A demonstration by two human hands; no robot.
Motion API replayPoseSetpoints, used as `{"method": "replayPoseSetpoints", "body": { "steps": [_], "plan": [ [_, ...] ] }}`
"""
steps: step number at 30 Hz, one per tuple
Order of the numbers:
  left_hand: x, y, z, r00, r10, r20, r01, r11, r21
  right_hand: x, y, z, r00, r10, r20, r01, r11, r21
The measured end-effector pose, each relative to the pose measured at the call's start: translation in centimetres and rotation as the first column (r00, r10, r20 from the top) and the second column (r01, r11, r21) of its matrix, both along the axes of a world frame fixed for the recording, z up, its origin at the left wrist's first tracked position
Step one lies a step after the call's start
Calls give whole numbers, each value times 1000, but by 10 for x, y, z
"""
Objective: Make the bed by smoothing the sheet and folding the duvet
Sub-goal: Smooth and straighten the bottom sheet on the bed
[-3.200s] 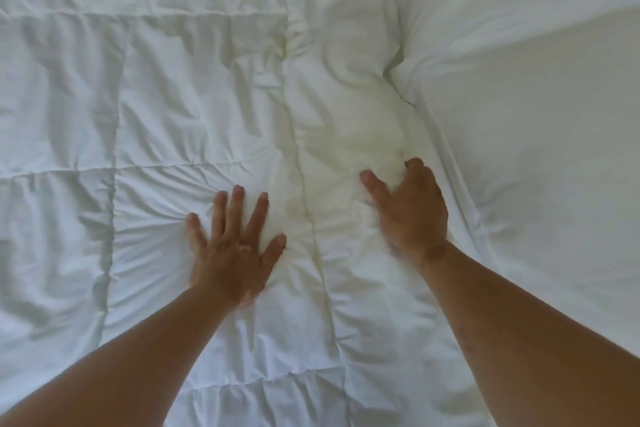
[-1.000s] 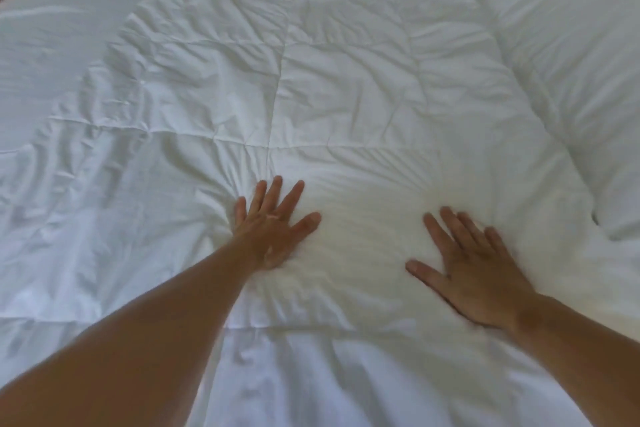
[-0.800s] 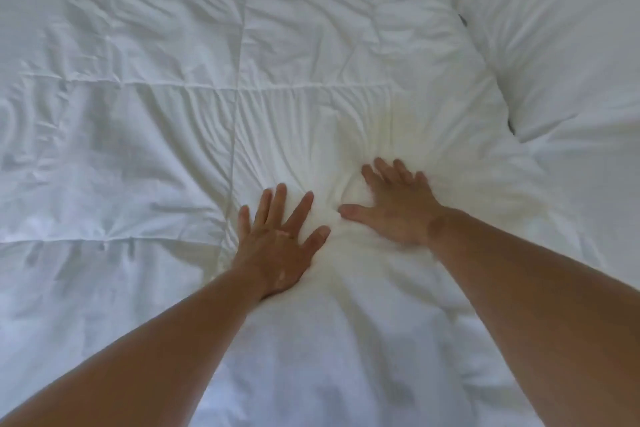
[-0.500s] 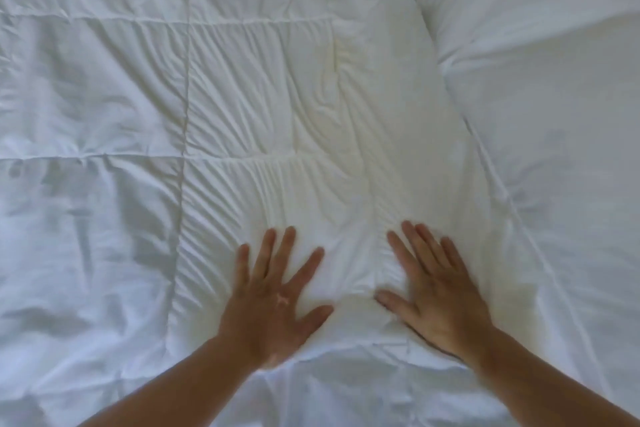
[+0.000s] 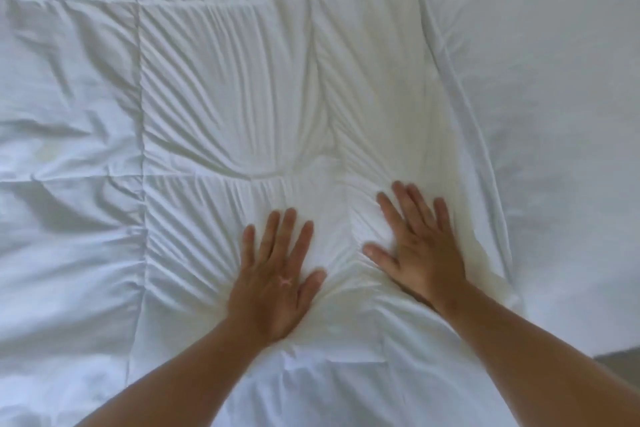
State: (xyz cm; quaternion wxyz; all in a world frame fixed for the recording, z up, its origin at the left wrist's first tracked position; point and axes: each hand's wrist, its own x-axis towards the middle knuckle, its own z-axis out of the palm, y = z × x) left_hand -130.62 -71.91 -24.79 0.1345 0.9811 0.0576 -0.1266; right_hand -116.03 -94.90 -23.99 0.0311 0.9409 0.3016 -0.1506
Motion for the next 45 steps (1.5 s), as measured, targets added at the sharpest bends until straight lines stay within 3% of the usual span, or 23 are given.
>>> {"method": "replayPoseSetpoints", "body": {
  "steps": [4, 7, 8, 10, 12, 17, 21, 23, 26, 28, 32, 35, 36, 40, 42, 45],
  "plan": [
    [-66, -47, 21, 995, -77, -65, 73, 996, -55, -33, -48, 19, 999, -44, -30, 42, 998, -48],
    [-51, -48, 34, 999, -36, -13, 36, 999, -39, -45, -26, 44, 973, -230, 19, 230, 973, -2],
    [-43, -49, 35, 1000, -13, -6, 13, 999, -34, -56, -15, 49, 976, -216, 21, 215, 975, 62],
    [-39, -56, 30, 998, -17, -64, 17, 1000, -1, -94, -13, 43, 1000, 4, -14, -2, 989, 150],
    [-49, -59, 20, 988, -87, -125, 90, 996, 19, -122, -43, 30, 980, 177, -94, -167, 981, 99],
    [-93, -7, 16, 967, -233, -103, 240, 968, 69, -114, -69, 18, 983, 142, -116, -150, 986, -70],
    [-148, 54, 27, 985, -138, -101, 147, 985, 86, -126, -55, 27, 991, 63, -120, -73, 994, -84],
    [-181, 86, 33, 991, -60, -123, 72, 993, 91, -134, -40, 38, 991, -65, -120, 57, 996, -67],
    [-244, 159, 45, 974, 123, -191, -100, 987, 122, -158, 12, 45, 970, -235, -59, 236, 972, 19],
    [-295, 213, 52, 930, 258, -261, -221, 962, 162, -186, 61, 43, 976, -208, -67, 214, 971, 103],
    [-397, 322, 61, 707, 632, -317, -601, 773, 201, -270, 210, 39, 991, 74, -114, -44, 968, 245],
    [-439, 362, 68, 684, 679, -267, -672, 729, 133, -328, 335, 38, 944, 301, -134, -244, 913, 328],
    [-445, 369, 70, 639, 730, -244, -740, 669, 63, -343, 374, 39, 921, 368, -132, -302, 884, 356],
    [-465, 385, 60, 221, 942, -253, -967, 177, -184, -388, 513, 49, 793, 598, -117, -512, 758, 403],
    [-474, 387, 52, 179, 935, -305, -959, 97, -265, -399, 571, 54, 667, 742, -71, -677, 642, 360],
    [-484, 398, 43, 255, 871, -420, -946, 134, -295, -409, 641, 64, 407, 904, -131, -900, 422, 109]
  ]
}}
